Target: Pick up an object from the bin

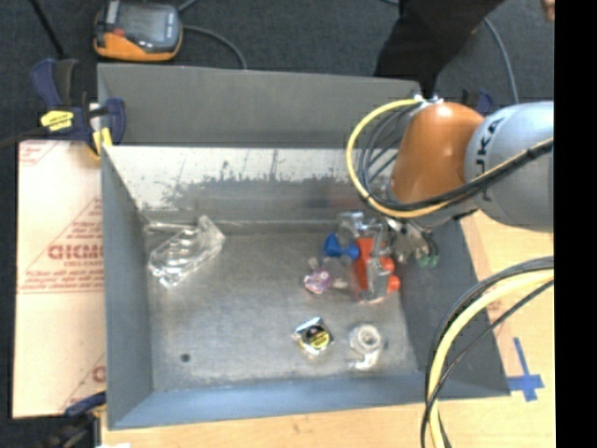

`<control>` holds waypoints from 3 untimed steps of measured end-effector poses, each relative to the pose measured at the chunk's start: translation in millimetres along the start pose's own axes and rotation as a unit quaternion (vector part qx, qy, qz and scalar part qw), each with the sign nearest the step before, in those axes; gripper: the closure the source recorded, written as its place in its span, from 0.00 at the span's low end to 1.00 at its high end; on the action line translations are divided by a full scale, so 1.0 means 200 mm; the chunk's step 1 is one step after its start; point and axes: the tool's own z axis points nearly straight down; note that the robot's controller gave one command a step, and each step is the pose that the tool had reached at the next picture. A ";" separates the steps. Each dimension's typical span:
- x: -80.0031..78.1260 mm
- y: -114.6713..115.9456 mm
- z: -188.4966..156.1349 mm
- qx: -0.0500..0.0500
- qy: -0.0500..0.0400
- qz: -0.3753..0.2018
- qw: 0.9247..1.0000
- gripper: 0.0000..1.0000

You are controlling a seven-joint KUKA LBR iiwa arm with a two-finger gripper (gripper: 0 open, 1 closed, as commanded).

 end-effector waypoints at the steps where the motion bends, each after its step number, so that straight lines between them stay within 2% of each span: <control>1: 0.01 -0.02 0.05 0.000 -0.008 0.093 0.996 0.00; 2: 0.02 -0.02 0.07 0.000 -0.004 0.091 0.996 1.00; 3: 0.03 -0.03 0.07 0.001 -0.004 0.091 0.996 0.00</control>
Offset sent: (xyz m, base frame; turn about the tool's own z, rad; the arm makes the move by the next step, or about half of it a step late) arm -0.0059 -0.0055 -0.0160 0.1875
